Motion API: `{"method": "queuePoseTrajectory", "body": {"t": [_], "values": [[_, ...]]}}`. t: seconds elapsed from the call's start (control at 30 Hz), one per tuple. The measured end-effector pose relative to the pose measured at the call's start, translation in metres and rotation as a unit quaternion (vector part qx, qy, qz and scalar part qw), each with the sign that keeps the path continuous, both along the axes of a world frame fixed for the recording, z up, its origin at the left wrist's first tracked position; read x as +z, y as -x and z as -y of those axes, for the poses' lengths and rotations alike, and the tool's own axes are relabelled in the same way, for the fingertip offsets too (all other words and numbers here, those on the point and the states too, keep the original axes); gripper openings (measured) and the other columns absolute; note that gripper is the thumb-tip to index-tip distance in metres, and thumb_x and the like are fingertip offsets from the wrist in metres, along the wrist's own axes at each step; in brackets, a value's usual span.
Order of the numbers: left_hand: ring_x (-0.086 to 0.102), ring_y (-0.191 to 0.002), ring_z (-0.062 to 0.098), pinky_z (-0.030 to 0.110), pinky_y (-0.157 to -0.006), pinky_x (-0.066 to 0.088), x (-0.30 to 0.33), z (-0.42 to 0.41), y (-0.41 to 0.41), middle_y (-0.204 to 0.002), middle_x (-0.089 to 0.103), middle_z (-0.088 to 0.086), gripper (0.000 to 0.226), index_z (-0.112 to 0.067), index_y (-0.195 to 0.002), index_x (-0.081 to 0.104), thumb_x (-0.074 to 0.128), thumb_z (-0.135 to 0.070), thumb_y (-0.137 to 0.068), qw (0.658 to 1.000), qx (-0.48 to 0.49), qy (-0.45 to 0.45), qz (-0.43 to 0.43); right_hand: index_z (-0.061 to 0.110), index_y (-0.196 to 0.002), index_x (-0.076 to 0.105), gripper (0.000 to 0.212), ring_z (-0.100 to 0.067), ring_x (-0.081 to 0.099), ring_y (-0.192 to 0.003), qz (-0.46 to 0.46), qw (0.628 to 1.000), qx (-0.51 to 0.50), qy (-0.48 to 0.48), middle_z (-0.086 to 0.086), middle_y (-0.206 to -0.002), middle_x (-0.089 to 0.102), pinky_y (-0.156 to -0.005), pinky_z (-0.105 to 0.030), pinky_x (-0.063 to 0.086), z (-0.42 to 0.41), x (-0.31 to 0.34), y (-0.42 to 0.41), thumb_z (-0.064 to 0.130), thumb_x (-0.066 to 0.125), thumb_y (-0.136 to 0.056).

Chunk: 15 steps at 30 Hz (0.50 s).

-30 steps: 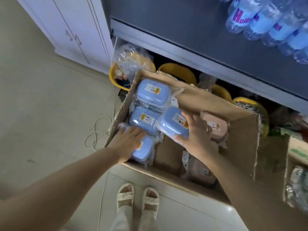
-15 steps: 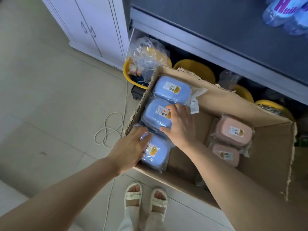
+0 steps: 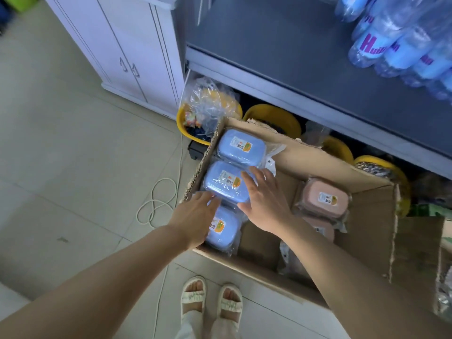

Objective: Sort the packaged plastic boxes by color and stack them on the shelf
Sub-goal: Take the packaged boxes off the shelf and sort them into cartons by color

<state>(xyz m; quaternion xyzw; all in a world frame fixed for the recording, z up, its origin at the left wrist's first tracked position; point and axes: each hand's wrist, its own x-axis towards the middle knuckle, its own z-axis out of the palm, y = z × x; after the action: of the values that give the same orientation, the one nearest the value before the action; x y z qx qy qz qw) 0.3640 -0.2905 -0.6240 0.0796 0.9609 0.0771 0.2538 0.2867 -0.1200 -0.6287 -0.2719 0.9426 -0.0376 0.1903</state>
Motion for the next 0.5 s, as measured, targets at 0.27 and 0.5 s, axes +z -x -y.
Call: {"method": "queuePoseTrajectory", "body": {"t": [0.27, 0.5], "values": [[0.048, -0.121, 0.027, 0.039, -0.096, 0.039, 0.154, -0.009, 0.044, -0.134, 0.047, 0.004, 0.046, -0.018, -0.136, 0.031, 0.05, -0.026, -0.094, 0.997, -0.041, 0.017, -0.069, 0.019, -0.14, 0.038, 0.052, -0.021, 0.039, -0.128, -0.042, 0.992, -0.111, 0.046, -0.001, -0.14, 0.041, -0.105, -0.034, 0.033, -0.037, 0.162, -0.004, 0.034, 0.053, -0.093], [0.053, -0.117, 0.027, 0.038, -0.092, 0.045, 0.32, -0.045, 0.082, -0.126, 0.057, 0.005, 0.036, -0.021, -0.129, 0.043, 0.048, -0.028, -0.094, 0.98, -0.05, -0.051, -0.184, 0.019, -0.142, 0.035, 0.049, -0.022, 0.039, -0.13, -0.128, 0.973, -0.176, 0.082, -0.001, -0.142, 0.038, -0.098, -0.033, 0.036, -0.084, 0.335, -0.006, 0.028, 0.049, -0.096]]}}
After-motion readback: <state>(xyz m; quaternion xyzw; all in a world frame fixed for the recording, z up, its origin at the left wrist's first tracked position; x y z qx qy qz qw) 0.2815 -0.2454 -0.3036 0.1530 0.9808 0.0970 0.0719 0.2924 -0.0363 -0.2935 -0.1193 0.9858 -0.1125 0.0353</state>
